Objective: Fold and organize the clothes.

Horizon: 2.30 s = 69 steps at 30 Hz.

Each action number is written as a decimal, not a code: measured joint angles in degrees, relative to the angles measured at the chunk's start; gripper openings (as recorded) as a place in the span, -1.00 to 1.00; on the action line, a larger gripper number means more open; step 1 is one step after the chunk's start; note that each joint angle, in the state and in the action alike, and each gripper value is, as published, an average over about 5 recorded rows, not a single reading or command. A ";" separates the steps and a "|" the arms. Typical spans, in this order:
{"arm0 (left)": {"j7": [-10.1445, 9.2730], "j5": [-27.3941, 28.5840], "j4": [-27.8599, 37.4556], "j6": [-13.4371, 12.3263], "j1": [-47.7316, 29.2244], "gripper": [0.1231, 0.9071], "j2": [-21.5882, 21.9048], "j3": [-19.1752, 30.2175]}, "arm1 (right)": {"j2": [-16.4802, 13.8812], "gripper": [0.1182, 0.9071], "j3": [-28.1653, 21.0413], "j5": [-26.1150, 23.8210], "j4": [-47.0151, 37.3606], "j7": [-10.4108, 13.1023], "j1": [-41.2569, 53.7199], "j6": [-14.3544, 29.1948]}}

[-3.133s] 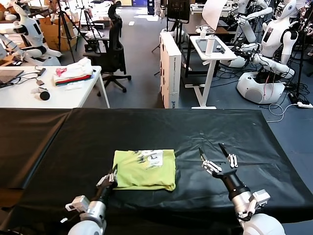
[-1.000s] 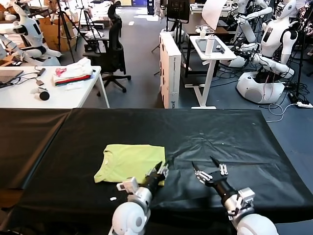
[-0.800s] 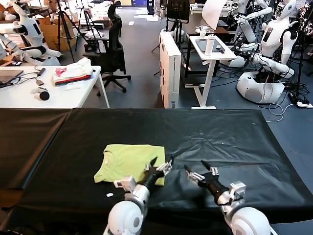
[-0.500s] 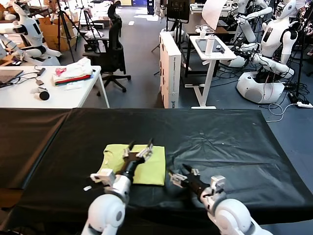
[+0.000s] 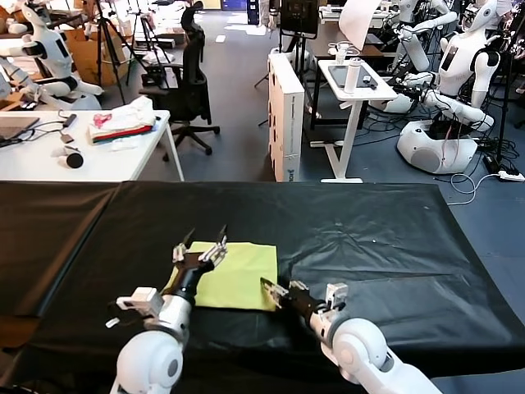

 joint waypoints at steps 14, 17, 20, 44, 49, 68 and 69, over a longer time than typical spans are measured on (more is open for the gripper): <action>0.03 -1.16 0.32 -0.78 1.42 1.00 1.25 -4.03 | -2.83 -0.91 6.68 -0.55 0.70 -0.66 -4.40 2.25; 0.04 -1.57 0.73 -0.96 1.39 1.00 1.85 -5.08 | -4.45 -0.91 8.96 -0.85 1.07 -0.54 -5.45 2.51; 0.05 -1.69 1.19 -1.26 1.35 1.00 2.15 -5.89 | -5.93 -0.91 10.74 -1.09 0.90 -0.49 -6.00 2.71; -0.25 -0.15 -0.22 -3.71 9.04 1.00 12.21 -10.52 | -10.12 0.99 28.68 -26.61 12.15 4.26 -27.53 26.37; -0.83 -2.34 -3.37 -6.31 18.04 1.00 16.19 -13.65 | -7.62 1.00 35.18 -29.60 15.77 6.29 -39.60 31.80; -2.17 -3.09 -10.77 -5.93 43.03 1.00 17.71 -21.71 | -4.64 1.00 36.30 -31.22 20.64 6.66 -58.51 31.18; -2.10 -2.97 -10.89 -5.93 43.12 1.00 17.66 -21.75 | -4.63 1.00 35.90 -31.21 20.65 6.69 -58.55 31.09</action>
